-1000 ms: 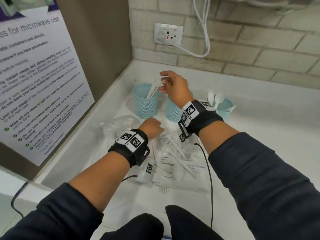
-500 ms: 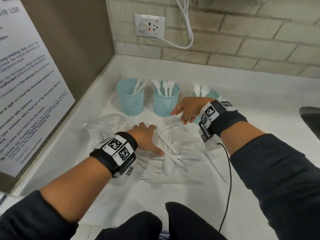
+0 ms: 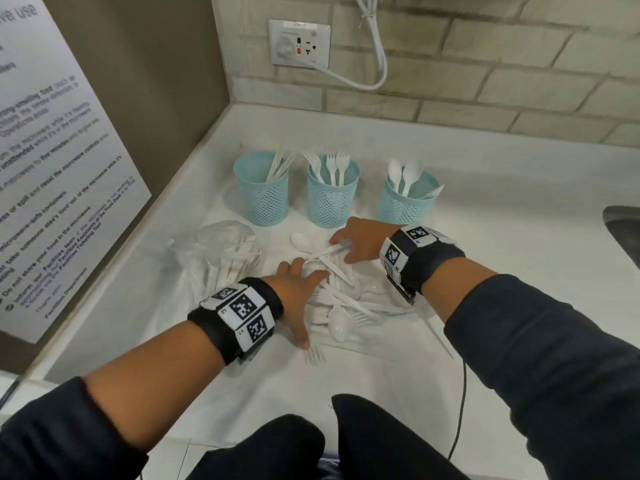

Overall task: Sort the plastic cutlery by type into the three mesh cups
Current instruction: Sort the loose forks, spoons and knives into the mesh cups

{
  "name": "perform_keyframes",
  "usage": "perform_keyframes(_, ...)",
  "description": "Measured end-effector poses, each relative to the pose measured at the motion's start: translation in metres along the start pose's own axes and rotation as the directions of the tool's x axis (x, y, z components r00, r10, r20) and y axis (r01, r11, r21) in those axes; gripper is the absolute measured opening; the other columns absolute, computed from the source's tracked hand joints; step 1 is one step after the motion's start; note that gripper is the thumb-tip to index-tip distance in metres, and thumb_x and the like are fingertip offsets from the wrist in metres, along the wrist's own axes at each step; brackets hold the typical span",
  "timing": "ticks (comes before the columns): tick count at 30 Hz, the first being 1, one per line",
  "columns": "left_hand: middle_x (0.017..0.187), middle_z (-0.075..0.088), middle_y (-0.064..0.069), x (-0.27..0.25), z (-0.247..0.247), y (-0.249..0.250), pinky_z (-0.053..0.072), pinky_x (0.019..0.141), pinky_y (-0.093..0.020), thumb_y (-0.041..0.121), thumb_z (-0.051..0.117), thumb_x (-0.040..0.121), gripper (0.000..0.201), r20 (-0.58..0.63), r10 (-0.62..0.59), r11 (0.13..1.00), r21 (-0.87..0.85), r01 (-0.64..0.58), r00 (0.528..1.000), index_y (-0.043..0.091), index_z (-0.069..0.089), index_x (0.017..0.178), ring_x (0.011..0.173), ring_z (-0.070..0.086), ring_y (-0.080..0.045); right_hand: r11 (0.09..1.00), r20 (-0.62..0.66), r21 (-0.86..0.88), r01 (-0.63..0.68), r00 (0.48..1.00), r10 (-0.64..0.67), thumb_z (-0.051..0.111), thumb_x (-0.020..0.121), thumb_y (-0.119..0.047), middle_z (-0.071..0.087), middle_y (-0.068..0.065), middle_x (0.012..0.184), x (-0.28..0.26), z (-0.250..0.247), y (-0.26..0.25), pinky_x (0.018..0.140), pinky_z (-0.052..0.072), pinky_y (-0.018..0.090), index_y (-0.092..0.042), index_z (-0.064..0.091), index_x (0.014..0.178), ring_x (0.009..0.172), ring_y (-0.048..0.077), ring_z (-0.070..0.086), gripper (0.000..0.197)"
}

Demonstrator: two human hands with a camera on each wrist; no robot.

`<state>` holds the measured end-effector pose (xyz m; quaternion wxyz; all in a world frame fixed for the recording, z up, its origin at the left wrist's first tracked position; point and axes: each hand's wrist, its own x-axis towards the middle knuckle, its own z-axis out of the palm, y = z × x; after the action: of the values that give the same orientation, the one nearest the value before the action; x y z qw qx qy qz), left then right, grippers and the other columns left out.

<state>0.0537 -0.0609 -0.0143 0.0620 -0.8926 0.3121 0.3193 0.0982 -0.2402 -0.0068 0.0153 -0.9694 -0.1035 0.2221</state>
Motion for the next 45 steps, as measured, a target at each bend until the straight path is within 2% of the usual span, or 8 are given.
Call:
perform_keyframes(7,0.137,0.036,-0.007,0.014,-0.011,-0.005,0.041,0.101,-0.039,0.035,0.075,0.073,0.078,-0.233,-0.023,0.979,-0.201,-0.025,0.972,0.024,0.035,0.139,0.122,0.042,-0.027,0.995,-0.033,-0.087,-0.038,0.999,0.036,0.059,0.088,-0.035,0.042,0.011,0.121,-0.004,0.008,-0.002,0.081,0.042,0.034,-0.018,0.05,0.121,0.098,0.028,0.052,0.039)
perform_keyframes(14,0.107,0.061,-0.009,0.022,-0.018,-0.011,0.035,0.075,-0.021,0.023,0.072,0.08,0.027,-0.418,-0.034,0.934,-0.337,-0.121,0.908,0.01,0.066,0.103,0.091,0.057,-0.019,0.989,-0.084,-0.15,0.008,0.996,-0.021,0.056,0.09,-0.032,0.048,0.009,0.119,-0.008,0.009,-0.003,0.086,0.041,0.036,-0.016,0.055,0.119,0.114,0.027,0.045,0.033)
perform_keyframes(23,0.092,0.061,-0.006,0.029,-0.009,-0.015,0.033,0.057,-0.016,0.017,0.066,0.085,0.018,-0.518,-0.148,0.837,-0.52,-0.173,0.842,0.004,0.062,0.097,0.081,0.051,-0.015,0.994,-0.111,-0.086,0.074,0.99,-0.083,0.055,0.088,-0.021,0.06,0.011,0.101,-0.012,0.008,0.001,0.077,0.043,0.033,-0.01,0.064,0.1,0.1,0.027,0.055,0.019)
perform_keyframes(32,0.106,0.062,-0.013,0.033,-0.009,-0.016,0.04,0.083,-0.026,0.014,0.06,0.088,0.032,-0.459,-0.279,0.767,-0.635,-0.092,0.843,0.008,0.053,0.118,0.099,0.058,-0.027,0.998,-0.096,-0.009,0.067,0.993,-0.067,0.058,0.088,-0.021,0.06,0.01,0.102,-0.011,0.007,0.007,0.075,0.041,0.029,-0.009,0.057,0.097,0.091,0.025,0.052,0.015)
perform_keyframes(35,0.085,0.06,-0.008,0.036,-0.014,-0.018,0.04,0.076,-0.027,0.015,0.059,0.089,0.007,-0.444,-0.355,0.713,-0.698,-0.068,0.823,0.008,0.06,0.088,0.086,0.055,-0.027,0.997,-0.105,0.07,0.029,0.994,-0.021,0.061,0.087,-0.022,0.05,-0.002,0.086,-0.011,0.003,0.012,0.06,0.031,0.024,-0.014,0.044,0.093,0.083,0.018,0.041,0.02)
perform_keyframes(39,0.062,0.05,-0.007,0.047,-0.013,-0.021,0.049,0.062,-0.024,0.014,0.057,0.091,0.033,-0.362,-0.449,0.535,-0.841,-0.078,0.817,0.013,0.041,0.062,0.043,0.053,-0.011,0.988,-0.079,0.154,0.023,0.997,-0.011,0.059,0.09,-0.024,0.053,0.002,0.106,-0.013,-0.007,0.017,0.078,0.033,0.024,-0.009,0.055,0.116,0.094,0.019,0.048,0.03)
perform_keyframes(42,0.068,0.048,-0.01,0.047,-0.014,-0.021,0.053,0.074,-0.041,0.018,0.055,0.093,0.034,-0.333,-0.456,0.47,-0.877,-0.095,0.825,0.013,0.04,0.063,0.056,0.055,-0.024,0.96,0.016,0.276,-0.04,0.999,0.037,0.061,0.084,-0.015,0.058,0.003,0.088,-0.012,-0.011,0.019,0.077,0.038,0.028,-0.007,0.066,0.102,0.085,0.019,0.051,0.02)
perform_keyframes(45,0.071,0.047,-0.013,0.048,-0.013,-0.02,0.04,0.069,-0.032,0.027,0.054,0.093,0.034,-0.345,-0.466,0.489,-0.868,-0.088,0.815,0.01,0.043,0.065,0.071,0.048,-0.024,0.928,0.071,0.363,-0.08,0.996,0.058,0.064,0.084,-0.026,0.058,0.003,0.07,-0.012,-0.01,0.019,0.073,0.038,0.026,-0.003,0.068,0.086,0.071,0.016,0.049,0.024)
